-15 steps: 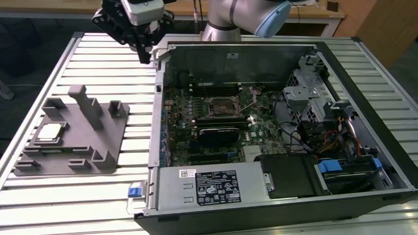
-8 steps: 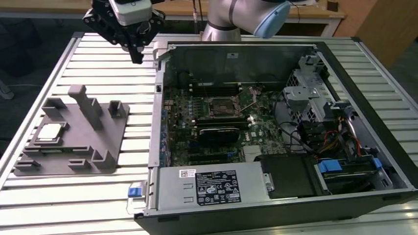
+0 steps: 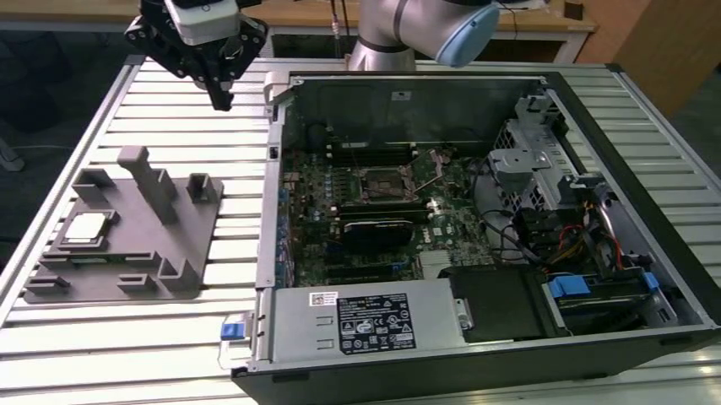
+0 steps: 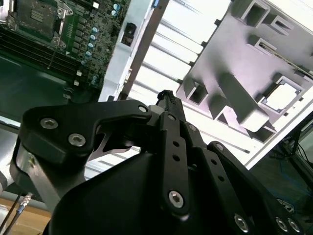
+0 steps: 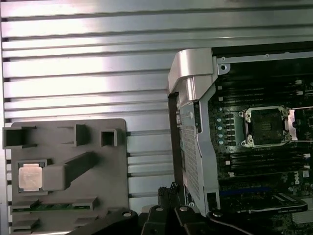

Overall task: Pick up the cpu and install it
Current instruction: 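Reach for the cpu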

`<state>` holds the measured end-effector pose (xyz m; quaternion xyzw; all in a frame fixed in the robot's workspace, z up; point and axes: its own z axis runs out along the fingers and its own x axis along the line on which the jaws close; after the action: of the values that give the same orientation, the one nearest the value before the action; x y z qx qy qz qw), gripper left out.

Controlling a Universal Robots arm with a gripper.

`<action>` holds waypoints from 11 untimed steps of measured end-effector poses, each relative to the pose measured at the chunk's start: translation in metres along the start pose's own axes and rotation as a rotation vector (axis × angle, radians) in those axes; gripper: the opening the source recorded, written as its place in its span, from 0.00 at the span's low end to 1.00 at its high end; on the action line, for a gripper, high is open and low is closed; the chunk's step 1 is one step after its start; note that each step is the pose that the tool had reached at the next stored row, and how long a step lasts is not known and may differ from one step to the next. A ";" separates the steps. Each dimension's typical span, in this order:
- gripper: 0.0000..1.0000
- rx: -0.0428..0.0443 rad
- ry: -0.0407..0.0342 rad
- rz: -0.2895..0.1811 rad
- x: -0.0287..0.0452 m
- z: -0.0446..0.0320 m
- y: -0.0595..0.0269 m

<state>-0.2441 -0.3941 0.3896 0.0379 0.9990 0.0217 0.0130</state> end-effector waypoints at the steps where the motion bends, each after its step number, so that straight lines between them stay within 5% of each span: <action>1: 0.11 -0.0001 -0.0001 0.000 0.0023 0.0003 0.0000; 11: 0.11 -0.0001 -0.0001 0.000 0.0206 0.0030 0.0000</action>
<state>-0.2646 -0.3924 0.3861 0.0379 0.9990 0.0217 0.0131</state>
